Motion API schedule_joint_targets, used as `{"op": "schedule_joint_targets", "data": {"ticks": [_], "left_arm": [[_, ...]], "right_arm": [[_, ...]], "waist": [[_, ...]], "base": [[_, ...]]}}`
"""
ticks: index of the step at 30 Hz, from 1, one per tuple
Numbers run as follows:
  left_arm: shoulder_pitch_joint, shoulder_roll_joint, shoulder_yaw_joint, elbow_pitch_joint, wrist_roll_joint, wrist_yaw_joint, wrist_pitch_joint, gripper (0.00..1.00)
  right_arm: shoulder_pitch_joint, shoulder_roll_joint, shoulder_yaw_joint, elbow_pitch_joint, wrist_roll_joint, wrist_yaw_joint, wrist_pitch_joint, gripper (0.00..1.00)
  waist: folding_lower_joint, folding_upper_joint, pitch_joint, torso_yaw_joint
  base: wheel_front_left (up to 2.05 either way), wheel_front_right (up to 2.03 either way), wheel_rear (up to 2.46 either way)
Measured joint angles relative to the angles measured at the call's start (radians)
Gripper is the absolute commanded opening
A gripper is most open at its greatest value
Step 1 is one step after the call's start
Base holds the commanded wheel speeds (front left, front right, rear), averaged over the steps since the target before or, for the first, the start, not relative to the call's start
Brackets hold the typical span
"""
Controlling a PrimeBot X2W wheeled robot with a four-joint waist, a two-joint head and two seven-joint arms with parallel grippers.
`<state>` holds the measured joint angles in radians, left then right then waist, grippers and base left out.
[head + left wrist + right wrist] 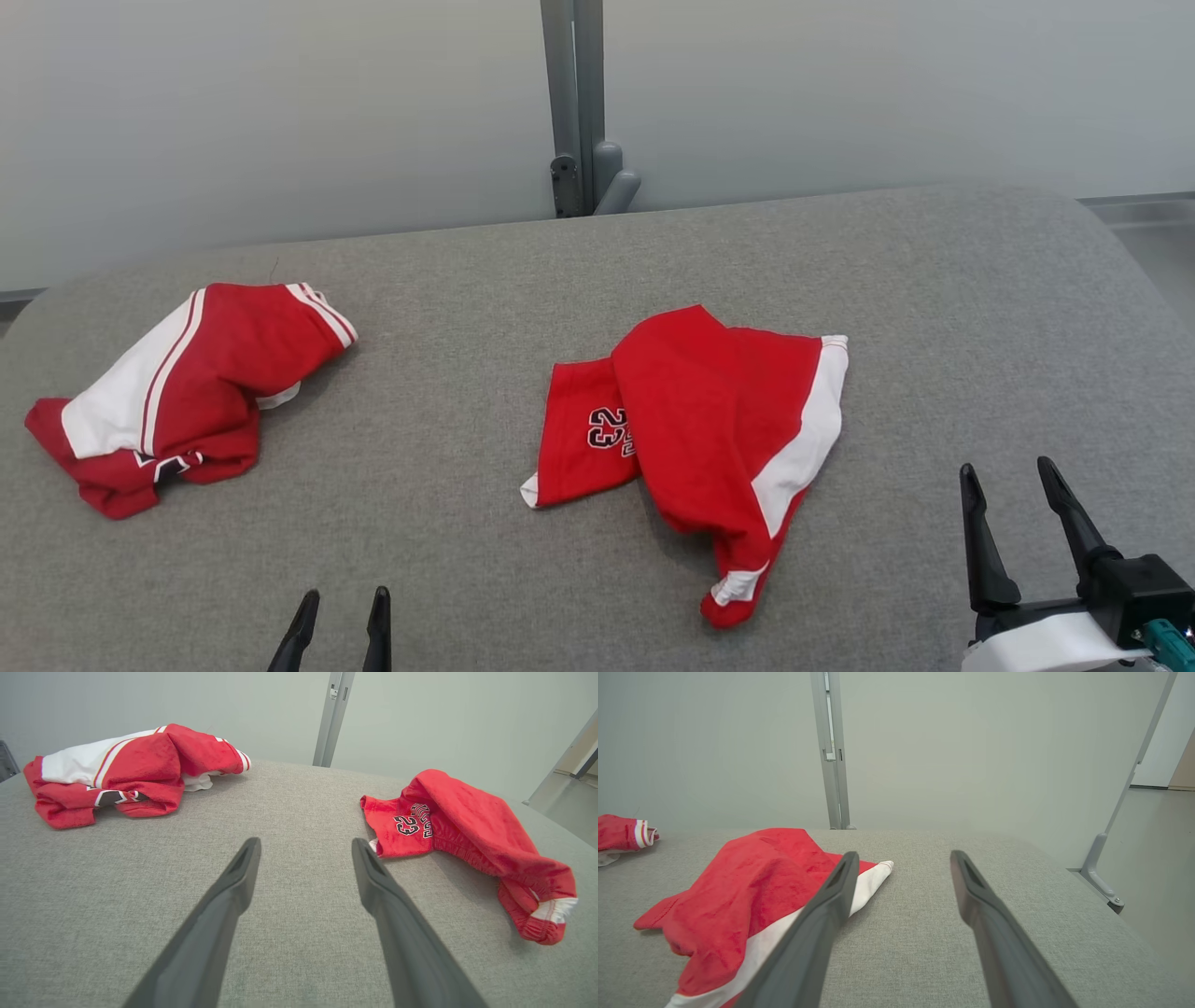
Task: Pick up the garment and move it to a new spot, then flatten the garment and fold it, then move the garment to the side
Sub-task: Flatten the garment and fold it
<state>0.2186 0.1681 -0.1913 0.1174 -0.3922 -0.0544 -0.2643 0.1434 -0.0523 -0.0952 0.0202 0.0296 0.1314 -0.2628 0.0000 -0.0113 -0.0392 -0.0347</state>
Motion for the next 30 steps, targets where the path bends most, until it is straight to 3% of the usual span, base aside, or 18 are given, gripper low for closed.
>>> {"op": "schedule_joint_targets", "data": {"ticks": [8, 17, 20, 30], "left_arm": [[0.032, -0.060, 0.064, -0.004, 0.073, -0.051, 0.000, 1.00], [0.032, -0.087, 0.065, 0.021, 0.094, -0.070, 0.000, 1.00], [0.027, -0.091, -0.004, 0.049, 0.074, -0.072, 0.013, 1.00], [-0.173, -0.064, -0.389, 0.071, -0.096, -0.073, 0.219, 1.00]], "right_arm": [[0.017, -0.006, -0.020, -0.003, 0.000, 0.000, 0.000, 1.00], [0.013, -0.014, -0.012, 0.010, 0.002, 0.000, 0.000, 1.00], [-0.023, -0.054, 0.002, 0.034, 0.004, 0.000, 0.000, 1.00], [-0.262, -0.199, 0.093, 0.198, 0.017, 0.000, 0.000, 1.00]], "waist": [[0.0000, 0.0000, -0.006, 0.006], [0.0000, 0.0000, -0.002, -0.008], [0.0000, 0.0000, 0.010, -0.011], [0.0000, 0.0000, 0.085, -0.001]], "base": [[0.00, 0.00, 0.00], [0.00, 0.00, 0.00], [0.00, 0.00, 0.00], [0.00, 0.00, 0.00]]}}
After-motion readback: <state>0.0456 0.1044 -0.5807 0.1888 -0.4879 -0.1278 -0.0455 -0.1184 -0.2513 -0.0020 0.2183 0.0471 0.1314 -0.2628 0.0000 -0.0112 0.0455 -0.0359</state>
